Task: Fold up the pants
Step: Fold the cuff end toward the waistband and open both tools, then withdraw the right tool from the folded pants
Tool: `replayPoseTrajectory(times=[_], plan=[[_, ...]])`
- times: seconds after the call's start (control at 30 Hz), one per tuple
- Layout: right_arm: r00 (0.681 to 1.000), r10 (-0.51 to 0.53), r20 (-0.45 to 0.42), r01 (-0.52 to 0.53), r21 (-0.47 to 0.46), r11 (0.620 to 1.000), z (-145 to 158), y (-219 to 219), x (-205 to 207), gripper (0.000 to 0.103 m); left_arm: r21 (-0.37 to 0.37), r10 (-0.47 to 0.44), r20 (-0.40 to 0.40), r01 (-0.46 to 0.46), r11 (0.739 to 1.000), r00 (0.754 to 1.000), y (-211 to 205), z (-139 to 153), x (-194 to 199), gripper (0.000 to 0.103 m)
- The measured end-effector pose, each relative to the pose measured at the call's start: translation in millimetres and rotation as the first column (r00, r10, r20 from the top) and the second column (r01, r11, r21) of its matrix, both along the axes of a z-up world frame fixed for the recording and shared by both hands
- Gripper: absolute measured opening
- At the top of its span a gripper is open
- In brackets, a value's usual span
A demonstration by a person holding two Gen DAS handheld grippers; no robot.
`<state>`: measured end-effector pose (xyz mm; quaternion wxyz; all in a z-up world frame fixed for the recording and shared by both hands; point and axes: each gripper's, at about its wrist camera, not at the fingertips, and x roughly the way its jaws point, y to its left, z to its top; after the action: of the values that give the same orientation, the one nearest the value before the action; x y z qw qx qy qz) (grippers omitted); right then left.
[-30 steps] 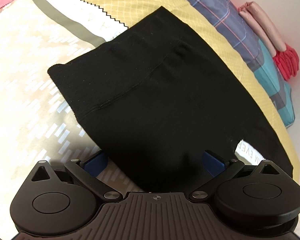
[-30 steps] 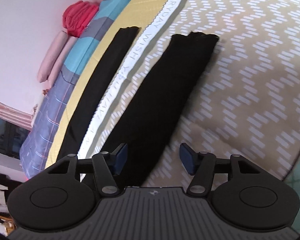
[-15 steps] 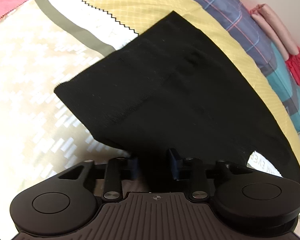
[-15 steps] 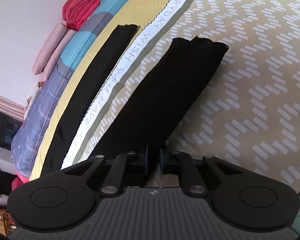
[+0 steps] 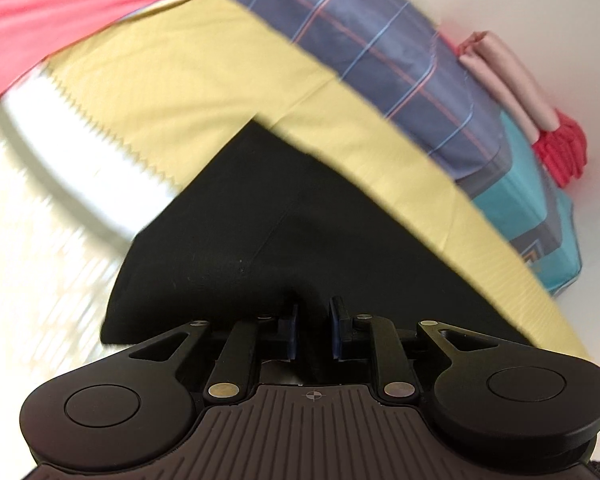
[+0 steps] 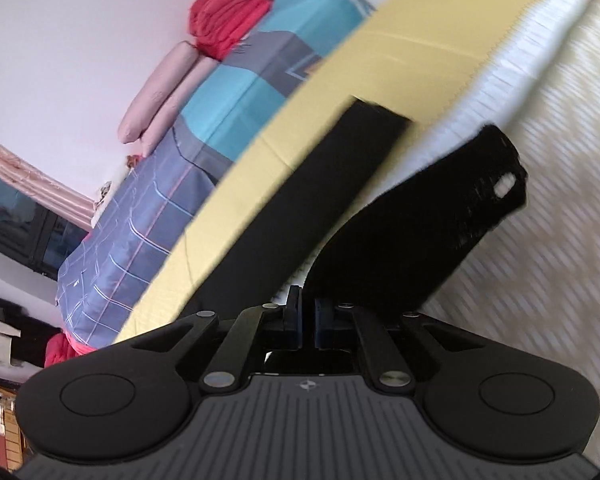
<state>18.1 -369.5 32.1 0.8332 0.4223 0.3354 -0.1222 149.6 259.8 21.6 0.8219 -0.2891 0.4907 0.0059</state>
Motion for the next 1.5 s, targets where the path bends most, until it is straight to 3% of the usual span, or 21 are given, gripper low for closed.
replayPoseTrajectory(times=[0.13, 0.27, 0.3, 0.33, 0.37, 0.4, 0.43, 0.5, 0.63, 0.73, 0.8, 0.97, 1.03, 1.1, 1.17, 1.2, 1.3, 1.37, 1.4, 1.43, 1.5], plan=[[0.999, 0.026, -0.02, -0.026, -0.006, 1.0, -11, -20, 76, 0.008, 0.029, -0.029, -0.018, 0.029, 0.999, 0.999, -12, -14, 66, 0.082], [0.996, -0.001, -0.09, 0.002, 0.006, 1.0, -47, -37, 141, 0.008, 0.064, -0.051, -0.129, 0.06, 0.996, 0.99, -24, -48, 131, 0.082], [0.995, -0.005, -0.096, 0.006, 0.007, 1.0, -54, -40, 151, 0.013, 0.056, -0.049, -0.137, 0.057, 0.997, 0.989, -24, -51, 138, 0.082], [0.996, -0.018, -0.09, 0.02, 0.028, 0.999, -60, -43, 156, 0.017, 0.03, -0.047, -0.138, 0.052, 0.998, 0.989, -21, -50, 145, 0.096], [0.998, -0.03, -0.057, 0.034, 0.07, 0.997, -63, -48, 157, 0.022, 0.0, -0.049, -0.137, 0.05, 0.999, 0.989, -17, -48, 149, 0.103], [0.999, -0.033, -0.009, 0.034, 0.103, 0.994, -63, -52, 156, 0.04, -0.03, -0.051, -0.128, 0.047, 0.998, 0.991, -13, -45, 152, 0.103], [0.999, -0.032, 0.033, 0.029, 0.109, 0.994, -60, -55, 153, 0.056, -0.04, -0.044, -0.113, 0.04, 0.998, 0.993, -8, -40, 152, 0.103], [0.995, -0.064, 0.073, 0.06, 0.058, 0.997, -50, -63, 143, 0.065, -0.026, -0.03, -0.066, 0.028, 0.999, 0.997, 1, -26, 150, 0.103], [0.977, -0.184, 0.109, 0.195, -0.103, 0.975, -22, -80, 99, 0.069, 0.003, -0.017, -0.019, 0.017, 1.0, 1.0, 9, -9, 138, 0.103], [0.961, -0.272, 0.051, 0.275, -0.286, 0.918, -10, -77, 68, 0.072, 0.047, -0.025, -0.003, 0.026, 0.999, 1.0, 4, -6, 122, 0.103], [0.961, -0.273, -0.029, 0.246, -0.353, 0.903, -14, -73, 59, 0.072, 0.094, -0.027, 0.012, 0.026, 0.995, 1.0, -4, -5, 113, 0.103], [0.972, -0.211, -0.106, 0.166, -0.328, 0.93, -38, -67, 62, 0.072, 0.175, -0.053, 0.003, 0.052, 0.983, 0.999, -30, -8, 86, 0.103], [0.972, -0.207, -0.109, 0.161, -0.332, 0.929, -40, -67, 72, 0.085, 0.189, -0.074, -0.018, 0.076, 0.979, 0.997, -41, -12, 77, 0.103], [0.964, -0.224, -0.141, 0.172, -0.309, 0.936, -46, -71, 78, 0.088, 0.2, -0.081, -0.034, 0.086, 0.976, 0.996, -48, -15, 68, 0.103], [0.98, -0.157, -0.125, 0.109, -0.325, 0.939, -43, -63, 89, 0.062, 0.21, -0.089, -0.057, 0.099, 0.973, 0.994, -54, -19, 59, 0.103], [0.981, -0.138, -0.137, 0.084, -0.34, 0.937, -46, -64, 92, 0.015, 0.221, -0.093, -0.069, 0.106, 0.969, 0.993, -57, -21, 56, 0.103], [0.975, -0.187, -0.119, 0.143, -0.309, 0.94, -45, -82, 90, 0.014, 0.266, -0.112, -0.095, 0.134, 0.955, 0.989, -62, -28, 49, 0.103], [0.969, -0.22, -0.109, 0.187, -0.253, 0.949, -44, -88, 85, 0.02, 0.268, -0.116, -0.123, 0.146, 0.952, 0.986, -60, -37, 50, 0.103], [0.967, -0.227, -0.114, 0.185, -0.299, 0.936, -38, -80, 82, 0.036, 0.265, -0.113, -0.137, 0.146, 0.953, 0.984, -58, -41, 50, 0.103], [0.962, -0.248, -0.119, 0.186, -0.383, 0.905, -30, -70, 82, 0.061, 0.265, -0.109, -0.142, 0.144, 0.953, 0.984, -56, -44, 49, 0.103], [0.969, -0.234, -0.081, 0.152, -0.553, 0.819, -9, -38, 80, 0.076, 0.267, -0.119, -0.145, 0.154, 0.951, 0.982, -54, -48, 46, 0.103]])
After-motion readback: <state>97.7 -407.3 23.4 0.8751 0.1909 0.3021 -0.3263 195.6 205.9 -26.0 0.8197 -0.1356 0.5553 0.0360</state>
